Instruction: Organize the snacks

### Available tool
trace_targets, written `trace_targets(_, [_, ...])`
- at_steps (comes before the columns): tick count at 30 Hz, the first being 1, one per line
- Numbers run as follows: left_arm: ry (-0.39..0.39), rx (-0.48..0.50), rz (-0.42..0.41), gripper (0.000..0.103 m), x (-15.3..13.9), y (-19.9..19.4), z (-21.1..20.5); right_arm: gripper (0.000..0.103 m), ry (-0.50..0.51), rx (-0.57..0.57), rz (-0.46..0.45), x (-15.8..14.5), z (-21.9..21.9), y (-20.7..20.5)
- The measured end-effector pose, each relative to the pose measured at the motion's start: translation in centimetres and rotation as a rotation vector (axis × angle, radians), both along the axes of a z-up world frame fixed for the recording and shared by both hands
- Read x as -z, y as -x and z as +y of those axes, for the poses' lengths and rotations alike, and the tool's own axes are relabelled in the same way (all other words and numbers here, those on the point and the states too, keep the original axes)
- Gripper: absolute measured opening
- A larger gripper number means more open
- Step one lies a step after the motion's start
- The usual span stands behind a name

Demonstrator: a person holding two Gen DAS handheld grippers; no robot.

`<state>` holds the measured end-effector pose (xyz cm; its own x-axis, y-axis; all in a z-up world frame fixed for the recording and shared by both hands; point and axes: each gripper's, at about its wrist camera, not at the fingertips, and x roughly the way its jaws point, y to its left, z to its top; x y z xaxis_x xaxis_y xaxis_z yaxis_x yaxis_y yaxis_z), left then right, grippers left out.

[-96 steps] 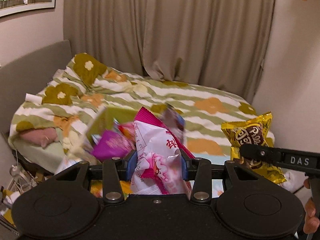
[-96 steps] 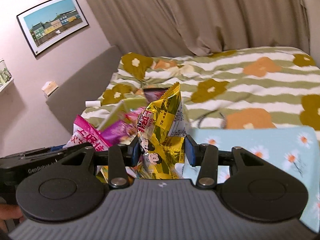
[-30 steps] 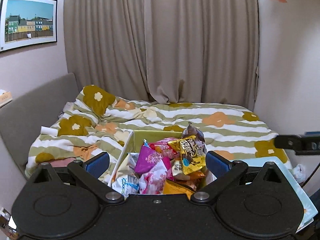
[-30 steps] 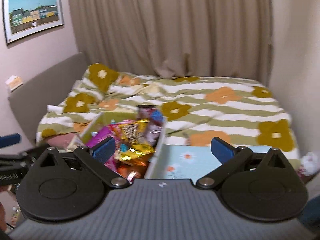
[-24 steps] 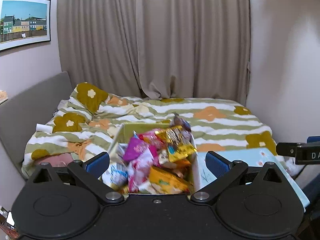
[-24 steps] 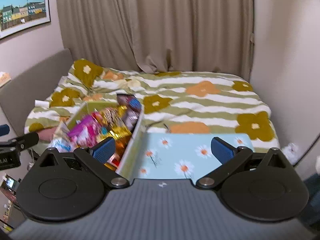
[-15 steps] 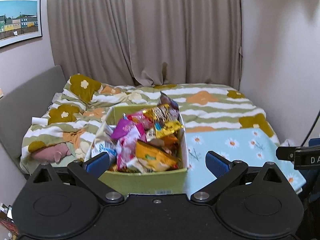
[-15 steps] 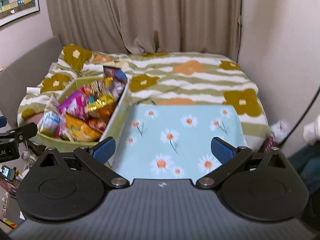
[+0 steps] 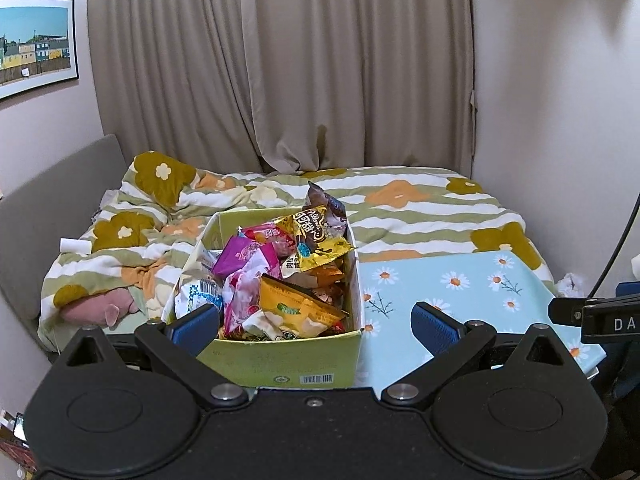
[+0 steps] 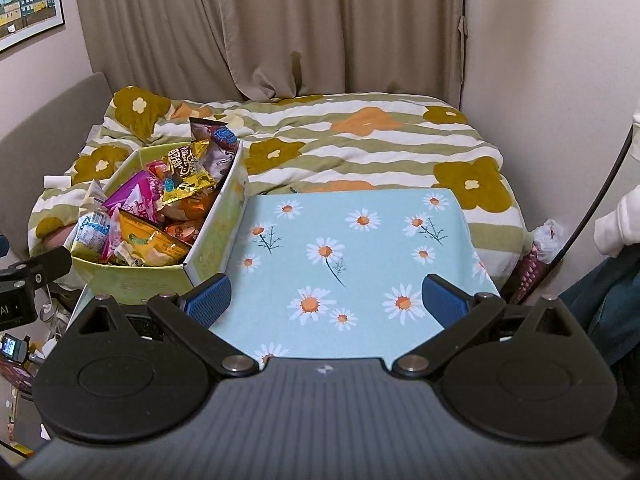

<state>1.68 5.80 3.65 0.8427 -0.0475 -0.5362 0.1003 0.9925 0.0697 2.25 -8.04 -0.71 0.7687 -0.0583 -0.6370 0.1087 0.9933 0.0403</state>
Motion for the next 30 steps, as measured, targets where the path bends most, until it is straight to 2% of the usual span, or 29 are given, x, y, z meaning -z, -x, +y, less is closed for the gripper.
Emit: trace_targets(30, [-0.007, 0.005, -0.004, 0.103, 0.0, -0.14, 0.08, 0.103, -0.006, 0.01, 0.004, 0.03, -0.21, -0.44])
